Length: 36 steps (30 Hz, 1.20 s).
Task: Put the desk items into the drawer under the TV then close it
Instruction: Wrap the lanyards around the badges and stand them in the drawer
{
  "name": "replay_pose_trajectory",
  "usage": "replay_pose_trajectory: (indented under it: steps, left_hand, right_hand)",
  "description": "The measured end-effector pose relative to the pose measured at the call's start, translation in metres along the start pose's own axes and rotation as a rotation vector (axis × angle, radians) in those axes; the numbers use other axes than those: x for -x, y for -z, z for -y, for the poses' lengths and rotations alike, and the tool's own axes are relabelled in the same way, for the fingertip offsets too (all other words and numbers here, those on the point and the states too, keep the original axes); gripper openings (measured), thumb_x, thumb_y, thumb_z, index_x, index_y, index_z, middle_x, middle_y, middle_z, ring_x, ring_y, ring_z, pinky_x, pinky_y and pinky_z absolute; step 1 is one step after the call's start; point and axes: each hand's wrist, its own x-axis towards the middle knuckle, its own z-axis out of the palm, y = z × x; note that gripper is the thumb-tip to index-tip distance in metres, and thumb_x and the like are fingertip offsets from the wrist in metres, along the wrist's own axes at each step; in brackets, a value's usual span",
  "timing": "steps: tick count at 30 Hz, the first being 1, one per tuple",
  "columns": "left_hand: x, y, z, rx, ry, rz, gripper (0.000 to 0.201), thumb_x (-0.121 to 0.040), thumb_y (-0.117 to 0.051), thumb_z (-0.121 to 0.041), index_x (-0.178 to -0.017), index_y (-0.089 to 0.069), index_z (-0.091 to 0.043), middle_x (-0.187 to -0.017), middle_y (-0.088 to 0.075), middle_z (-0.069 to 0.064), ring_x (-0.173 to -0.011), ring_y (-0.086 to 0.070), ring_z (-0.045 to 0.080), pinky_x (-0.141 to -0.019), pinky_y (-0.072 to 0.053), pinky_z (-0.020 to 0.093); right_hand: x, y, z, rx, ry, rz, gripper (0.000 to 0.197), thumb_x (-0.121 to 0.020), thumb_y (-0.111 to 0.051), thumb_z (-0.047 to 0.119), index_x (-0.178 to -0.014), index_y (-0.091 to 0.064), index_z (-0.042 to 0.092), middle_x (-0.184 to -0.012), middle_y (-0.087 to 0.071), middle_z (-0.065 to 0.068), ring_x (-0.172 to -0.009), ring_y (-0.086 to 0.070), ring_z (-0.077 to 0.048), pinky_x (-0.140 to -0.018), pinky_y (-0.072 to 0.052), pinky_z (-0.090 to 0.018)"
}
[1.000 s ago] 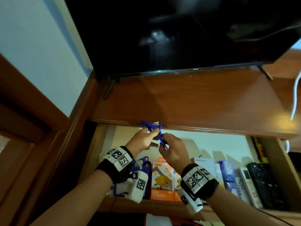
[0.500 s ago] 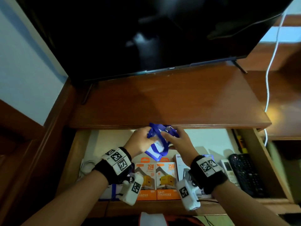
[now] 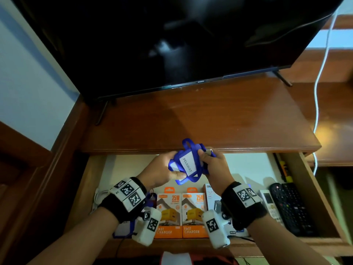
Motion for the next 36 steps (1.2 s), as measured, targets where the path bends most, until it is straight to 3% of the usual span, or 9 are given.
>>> replay_pose_trajectory:
  steps: [4,9,14,17,21,26,30,33,36]
  left_hand:
    - [0.0,0.007,0.001,-0.064,-0.001,0.017,0.034,-0.076,-0.074,-0.004,-0.107,-0.065,-0.015,-0.099,-0.073,-0.001,-0.093,-0.068,0.012,-0.085,-0.052,0.028]
    - [0.0,0.033,0.0,-0.51,0.011,0.102,0.015,-0.074,-0.076,-0.013,-0.079,-0.062,-0.017,-0.068,-0.062,-0.009,-0.058,-0.054,-0.002,-0.057,-0.038,0.015]
    - [0.0,0.08,-0.008,-0.751,0.138,0.022,0.021,-0.074,-0.075,-0.015,-0.086,-0.063,-0.027,-0.082,-0.068,-0.003,-0.075,-0.062,0.011,-0.065,-0.047,0.027]
    - [0.0,0.098,-0.018,-0.723,0.132,-0.177,0.025,-0.073,-0.074,-0.012,-0.09,-0.064,-0.027,-0.086,-0.068,0.001,-0.074,-0.062,0.016,-0.06,-0.048,0.028]
    - [0.0,0.101,-0.026,-0.763,0.138,-0.232,0.029,-0.077,-0.073,-0.013,-0.1,-0.064,-0.028,-0.092,-0.064,-0.001,-0.078,-0.058,0.014,-0.055,-0.039,0.02]
    - [0.002,0.081,-0.044,-0.724,0.063,-0.03,0.032,-0.081,-0.068,-0.012,-0.106,-0.063,-0.032,-0.096,-0.058,-0.007,-0.094,-0.055,0.013,-0.068,-0.047,0.023]
    - [0.0,0.071,-0.056,-0.622,0.008,0.01,0.028,-0.083,-0.068,-0.014,-0.089,-0.058,-0.04,-0.094,-0.059,-0.01,-0.094,-0.055,0.012,-0.071,-0.047,0.022]
    - [0.0,0.074,-0.053,-0.61,0.014,-0.075,0.031,-0.082,-0.069,-0.013,-0.079,-0.055,-0.041,-0.092,-0.06,-0.009,-0.096,-0.055,0.015,-0.076,-0.051,0.03]
    - [0.003,0.076,-0.044,-0.542,0.045,-0.158,0.028,-0.083,-0.068,-0.009,-0.084,-0.058,-0.035,-0.092,-0.062,-0.006,-0.092,-0.059,0.016,-0.067,-0.048,0.023]
  right_hand:
    - [0.0,0.01,0.002,0.011,-0.021,0.056,0.017,-0.093,-0.054,0.006,-0.076,-0.058,0.008,-0.075,-0.064,-0.009,-0.067,-0.063,-0.022,-0.06,-0.053,-0.033]
    - [-0.01,0.035,0.014,0.011,0.045,0.015,0.013,-0.091,-0.049,-0.002,-0.085,-0.059,0.004,-0.072,-0.068,-0.011,-0.067,-0.063,-0.024,-0.061,-0.05,-0.03]
    - [-0.013,0.055,0.031,-0.137,0.027,-0.015,0.019,-0.089,-0.042,-0.005,-0.076,-0.054,0.002,-0.05,-0.052,-0.007,-0.049,-0.048,-0.021,-0.059,-0.037,-0.03]
    - [-0.018,0.053,0.029,0.075,-0.009,-0.196,0.017,-0.085,-0.045,-0.007,-0.077,-0.056,0.003,-0.049,-0.051,-0.009,-0.045,-0.045,-0.021,-0.055,-0.038,-0.03]
    - [-0.017,0.037,0.028,0.389,0.01,-0.472,0.028,-0.079,-0.054,-0.004,-0.1,-0.056,0.013,-0.084,-0.062,-0.003,-0.068,-0.056,-0.013,-0.054,-0.042,-0.02]
    - [-0.006,-0.003,0.028,0.472,0.233,0.028,0.052,-0.078,-0.072,0.005,-0.123,-0.052,0.019,-0.11,-0.061,0.007,-0.092,-0.06,-0.002,-0.072,-0.05,-0.015]
    - [-0.003,-0.02,0.03,0.408,0.088,0.353,0.027,-0.083,-0.069,0.013,-0.109,-0.063,0.009,-0.089,-0.069,-0.007,-0.071,-0.066,-0.014,-0.061,-0.052,-0.021]
    - [-0.003,-0.018,0.027,0.463,0.106,0.374,0.014,-0.088,-0.065,0.017,-0.084,-0.064,0.004,-0.053,-0.053,-0.003,-0.041,-0.046,-0.013,-0.043,-0.038,-0.023]
    - [-0.005,-0.009,0.025,0.492,0.136,0.296,0.022,-0.091,-0.061,0.019,-0.078,-0.06,0.001,-0.05,-0.035,0.006,-0.042,-0.03,-0.006,-0.041,-0.026,-0.019]
